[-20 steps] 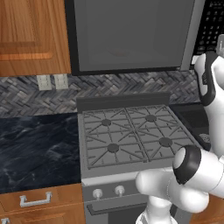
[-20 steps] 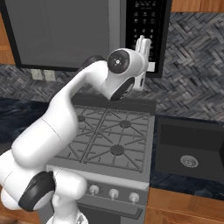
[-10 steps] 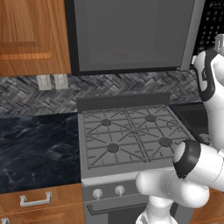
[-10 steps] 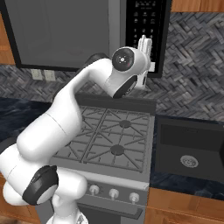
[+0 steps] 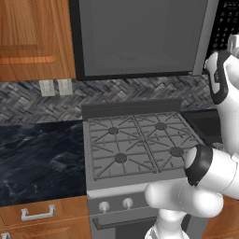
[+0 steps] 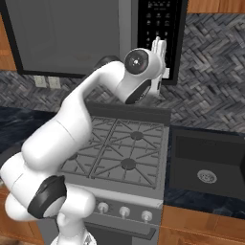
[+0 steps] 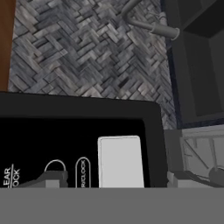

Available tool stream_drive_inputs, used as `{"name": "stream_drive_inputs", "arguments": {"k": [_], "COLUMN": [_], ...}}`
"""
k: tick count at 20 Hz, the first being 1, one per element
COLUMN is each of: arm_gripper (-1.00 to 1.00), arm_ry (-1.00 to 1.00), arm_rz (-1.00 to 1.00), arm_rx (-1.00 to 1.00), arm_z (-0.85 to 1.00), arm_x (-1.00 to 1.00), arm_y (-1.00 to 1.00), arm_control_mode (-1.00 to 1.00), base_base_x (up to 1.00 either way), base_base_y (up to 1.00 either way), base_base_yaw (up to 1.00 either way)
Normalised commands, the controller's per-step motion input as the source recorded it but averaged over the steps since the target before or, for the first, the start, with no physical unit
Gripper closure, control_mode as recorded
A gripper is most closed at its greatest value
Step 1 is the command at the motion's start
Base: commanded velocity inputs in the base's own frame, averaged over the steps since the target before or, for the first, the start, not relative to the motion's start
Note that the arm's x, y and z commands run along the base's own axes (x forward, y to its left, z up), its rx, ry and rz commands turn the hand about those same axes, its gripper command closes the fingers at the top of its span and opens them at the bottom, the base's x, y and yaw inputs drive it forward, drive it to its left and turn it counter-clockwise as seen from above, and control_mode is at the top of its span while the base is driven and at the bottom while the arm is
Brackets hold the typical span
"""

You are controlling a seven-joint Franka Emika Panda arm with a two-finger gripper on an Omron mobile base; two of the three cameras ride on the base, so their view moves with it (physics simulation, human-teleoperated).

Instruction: Transport the steak from the fridge to the microwave and turn on the microwave.

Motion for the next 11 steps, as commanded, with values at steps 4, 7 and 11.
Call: {"name": "stream_drive_inputs", "arguments": {"k": [4, 7, 11], "arm_gripper": [-1.0, -1.0, -1.0], "arm_ry": [0.01, 0.0, 0.0], "arm_rz": [0.02, 0.03, 0.02], "arm_rx": [0.0, 0.0, 0.0], "arm_z": [-0.08, -0.05, -0.13], "arm_x": [0.29, 0.25, 0.19], "arm_y": [0.0, -0.02, -0.02], "arm_control_mode": [-1.0, -1.0, -1.0], "base_base_x": [0.0, 0.0, 0.0], "base_base_y": [0.0, 0.0, 0.0], "base_base_yaw": [0.0, 0.0, 0.0]}}
